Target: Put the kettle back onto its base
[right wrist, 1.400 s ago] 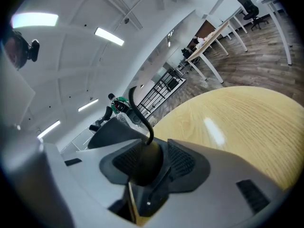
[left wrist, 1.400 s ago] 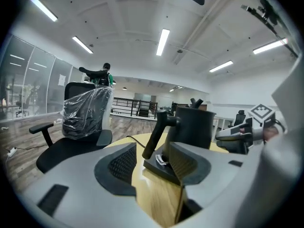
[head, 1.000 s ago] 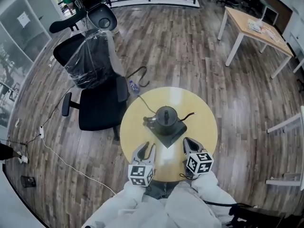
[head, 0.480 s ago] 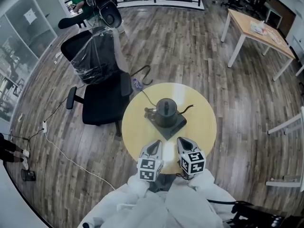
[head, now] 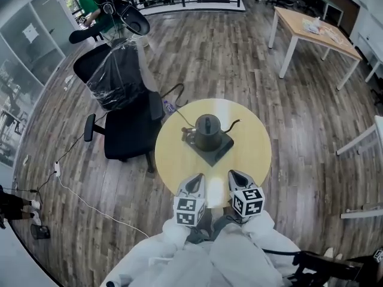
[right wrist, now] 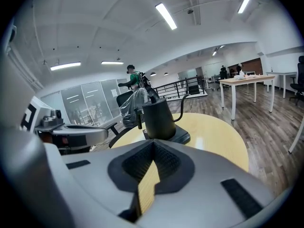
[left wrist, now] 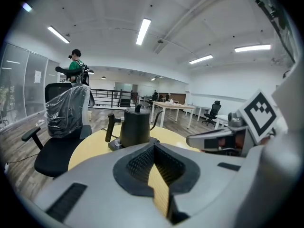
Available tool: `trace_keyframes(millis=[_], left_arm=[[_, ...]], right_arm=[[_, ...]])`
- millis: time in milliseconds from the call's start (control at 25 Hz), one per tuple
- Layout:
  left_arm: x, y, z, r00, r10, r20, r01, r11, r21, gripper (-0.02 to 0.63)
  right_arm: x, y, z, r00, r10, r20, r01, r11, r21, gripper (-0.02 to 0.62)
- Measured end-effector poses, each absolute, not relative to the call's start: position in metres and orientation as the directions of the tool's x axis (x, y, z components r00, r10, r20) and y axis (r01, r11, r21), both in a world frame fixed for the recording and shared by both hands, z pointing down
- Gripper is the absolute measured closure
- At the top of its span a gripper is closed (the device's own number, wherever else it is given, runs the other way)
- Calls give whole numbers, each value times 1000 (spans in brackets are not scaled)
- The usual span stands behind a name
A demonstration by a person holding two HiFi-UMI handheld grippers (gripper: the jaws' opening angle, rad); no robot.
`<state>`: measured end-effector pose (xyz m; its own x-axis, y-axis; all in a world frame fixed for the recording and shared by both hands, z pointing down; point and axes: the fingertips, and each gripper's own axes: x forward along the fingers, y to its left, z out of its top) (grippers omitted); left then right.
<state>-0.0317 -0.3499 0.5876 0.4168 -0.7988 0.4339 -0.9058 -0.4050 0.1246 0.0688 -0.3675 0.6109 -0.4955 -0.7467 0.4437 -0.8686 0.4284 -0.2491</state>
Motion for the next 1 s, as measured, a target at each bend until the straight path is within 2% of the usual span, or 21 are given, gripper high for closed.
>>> trace_keyframes(millis=[520,1000], left_arm=[[-74,-192,602,417,-795,440,-908,-385,166,606],[-57,-135,573,430,-817,384,-902,-400,159,606]], right_arm=[[38,-198,616,-460,-765,452,-888,385,-252,583],[44,-145,579,-462,-798,387,-887,403,-227,583]])
